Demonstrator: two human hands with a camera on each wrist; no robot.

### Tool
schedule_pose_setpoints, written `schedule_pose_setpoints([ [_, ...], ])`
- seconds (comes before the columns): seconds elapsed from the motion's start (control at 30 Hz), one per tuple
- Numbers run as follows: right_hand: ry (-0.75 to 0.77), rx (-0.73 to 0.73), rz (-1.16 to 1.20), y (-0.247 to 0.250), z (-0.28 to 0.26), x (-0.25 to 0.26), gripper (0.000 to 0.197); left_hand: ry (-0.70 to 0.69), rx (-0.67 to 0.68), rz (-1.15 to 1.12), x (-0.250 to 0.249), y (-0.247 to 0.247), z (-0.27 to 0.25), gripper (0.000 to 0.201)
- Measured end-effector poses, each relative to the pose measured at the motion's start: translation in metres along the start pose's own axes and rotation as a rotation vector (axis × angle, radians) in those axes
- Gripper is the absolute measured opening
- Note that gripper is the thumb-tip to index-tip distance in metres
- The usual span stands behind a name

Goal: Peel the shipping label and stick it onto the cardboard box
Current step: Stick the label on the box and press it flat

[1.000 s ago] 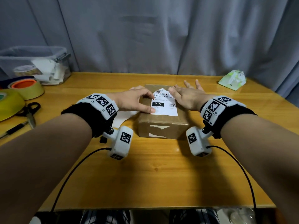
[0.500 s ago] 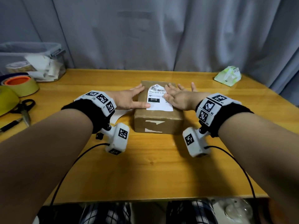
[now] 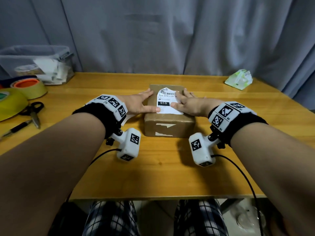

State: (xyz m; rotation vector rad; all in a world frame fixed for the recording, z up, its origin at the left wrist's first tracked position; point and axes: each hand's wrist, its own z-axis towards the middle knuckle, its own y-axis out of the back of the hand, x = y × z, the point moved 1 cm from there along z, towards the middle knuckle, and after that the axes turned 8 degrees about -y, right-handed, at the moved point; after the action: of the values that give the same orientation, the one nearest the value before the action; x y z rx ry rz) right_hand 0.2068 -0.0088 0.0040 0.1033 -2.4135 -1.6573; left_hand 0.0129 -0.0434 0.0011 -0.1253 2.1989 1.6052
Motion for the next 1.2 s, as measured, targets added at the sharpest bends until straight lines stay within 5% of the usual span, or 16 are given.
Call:
schedule_pose_setpoints([
  [0.53,0.076,0.244,0.263,0.014,-0.036,-0.022,0.096,0.080,0.026,0.101,-0.016,0.000,-0.015,0.091],
  [0.63,0.086,0.231,0.423,0.008,-0.035,-0.016,0.067,0.116,-0.014,0.110,-0.036,0.003,-0.012,0.081],
  [0.73,0.039,0.036,0.484,0.002,-0.032,-0.006,0.045,0.084,-0.029,0.227,-0.053,-0.005,-0.008,0.071],
  [1.03,0.020,0.042,0.255,0.002,-0.031,0.002,0.077,-0.021,0.134,0.301,-0.064,-0.007,-0.015,0.065],
  [1.17,0.043,0.139,0.224,0.005,-0.029,0.000,0.102,0.087,0.164,0.256,-0.039,0.003,-0.020,0.113],
  [1.2,0.048,0.158,0.220,0.006,-0.031,0.000,0.108,0.096,0.154,0.234,-0.033,0.005,-0.020,0.109],
])
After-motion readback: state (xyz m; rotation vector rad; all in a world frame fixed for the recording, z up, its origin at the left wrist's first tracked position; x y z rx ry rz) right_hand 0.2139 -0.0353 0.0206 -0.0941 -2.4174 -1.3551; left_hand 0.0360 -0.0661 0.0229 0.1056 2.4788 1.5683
